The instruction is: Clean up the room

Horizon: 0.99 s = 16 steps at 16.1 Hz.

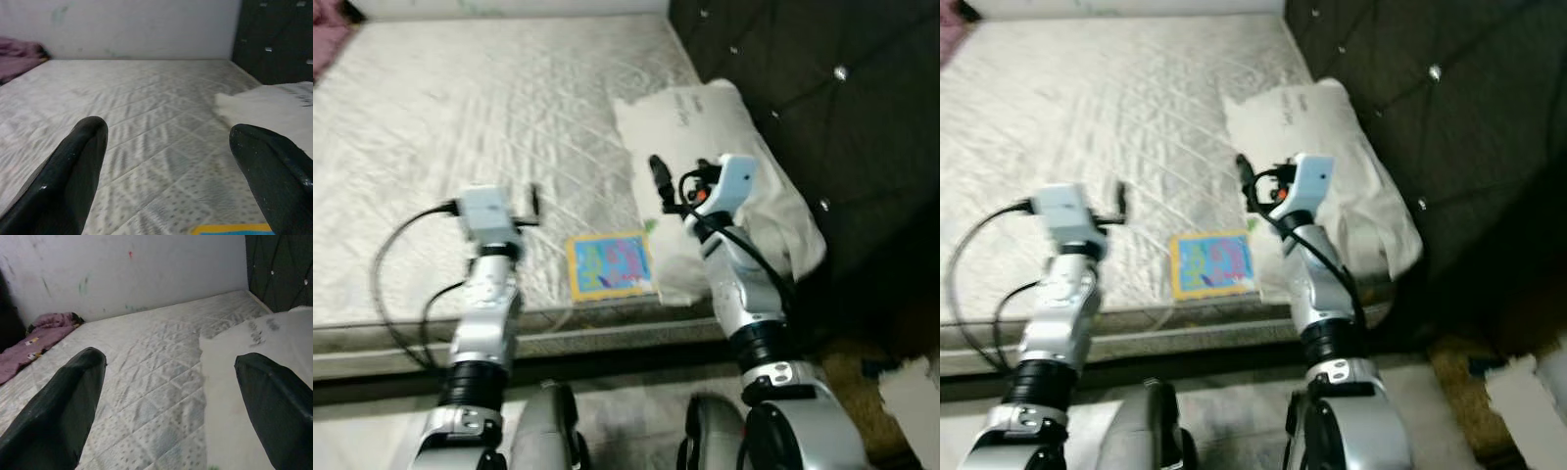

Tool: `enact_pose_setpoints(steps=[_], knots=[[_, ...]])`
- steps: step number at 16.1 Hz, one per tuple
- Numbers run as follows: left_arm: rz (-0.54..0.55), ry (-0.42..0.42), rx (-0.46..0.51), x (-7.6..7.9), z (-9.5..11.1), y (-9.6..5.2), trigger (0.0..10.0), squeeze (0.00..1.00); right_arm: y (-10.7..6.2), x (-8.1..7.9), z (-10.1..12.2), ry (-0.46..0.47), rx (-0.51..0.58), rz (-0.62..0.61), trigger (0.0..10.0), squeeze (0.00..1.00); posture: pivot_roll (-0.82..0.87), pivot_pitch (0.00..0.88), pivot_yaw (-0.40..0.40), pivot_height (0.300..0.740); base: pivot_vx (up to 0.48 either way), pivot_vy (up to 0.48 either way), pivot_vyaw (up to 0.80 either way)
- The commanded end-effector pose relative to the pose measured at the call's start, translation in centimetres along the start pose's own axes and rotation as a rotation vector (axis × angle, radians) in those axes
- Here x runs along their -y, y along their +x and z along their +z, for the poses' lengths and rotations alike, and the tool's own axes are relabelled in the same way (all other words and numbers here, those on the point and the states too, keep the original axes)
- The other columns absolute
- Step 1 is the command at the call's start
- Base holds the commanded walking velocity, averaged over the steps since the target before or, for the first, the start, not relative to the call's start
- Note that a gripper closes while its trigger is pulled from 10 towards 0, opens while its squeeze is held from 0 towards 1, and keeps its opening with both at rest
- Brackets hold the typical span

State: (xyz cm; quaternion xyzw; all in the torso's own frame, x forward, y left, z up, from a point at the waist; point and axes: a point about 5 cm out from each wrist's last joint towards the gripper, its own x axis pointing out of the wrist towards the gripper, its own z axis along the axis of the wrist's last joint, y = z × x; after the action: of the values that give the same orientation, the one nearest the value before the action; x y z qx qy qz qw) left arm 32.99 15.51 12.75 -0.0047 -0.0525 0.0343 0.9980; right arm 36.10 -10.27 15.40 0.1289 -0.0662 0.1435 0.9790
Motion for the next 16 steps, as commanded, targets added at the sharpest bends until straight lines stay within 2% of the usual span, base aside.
enact_pose_setpoints(steps=[1,2,6,10,11,16], knots=[[-0.021,-0.013,-0.009,0.1,0.0,0.0,10.0,0.00,0.4,0.2,0.7,-0.019,0.030,-0.024,10.0,0.00,-0.05,0.000,0.030,0.722,0.000,0.000,0.00],[-0.033,0.008,-0.012,0.3,-0.1,0.0,10.0,0.00,0.3,0.6,0.8,-0.033,0.033,-0.047,10.0,0.00,-0.05,0.000,0.023,0.736,0.000,0.000,0.00],[-0.018,-0.072,-0.031,0.2,-0.7,-1.0,10.0,0.00,-1.0,1.1,-0.2,-0.067,-0.006,-0.058,10.0,0.00,-0.06,0.000,0.006,0.740,0.000,0.000,0.00],[-0.056,-0.088,-0.044,0.8,-0.9,-2.0,10.0,0.00,-2.3,1.6,-1.1,-0.075,-0.037,-0.094,10.0,0.00,-0.07,0.000,0.018,0.740,0.000,0.000,0.00],[-0.095,-0.093,-0.050,1.5,-0.9,-2.1,10.0,0.00,-2.7,1.5,-1.2,-0.061,-0.043,-0.100,10.0,0.00,-0.08,0.000,0.020,0.740,0.000,0.480,0.00],[-0.110,-0.115,-0.054,2.0,-0.7,-2.1,10.0,0.00,-3.4,1.7,-1.5,-0.059,-0.065,-0.112,10.0,0.00,-0.09,0.000,0.019,0.740,0.000,0.480,-0.11]])
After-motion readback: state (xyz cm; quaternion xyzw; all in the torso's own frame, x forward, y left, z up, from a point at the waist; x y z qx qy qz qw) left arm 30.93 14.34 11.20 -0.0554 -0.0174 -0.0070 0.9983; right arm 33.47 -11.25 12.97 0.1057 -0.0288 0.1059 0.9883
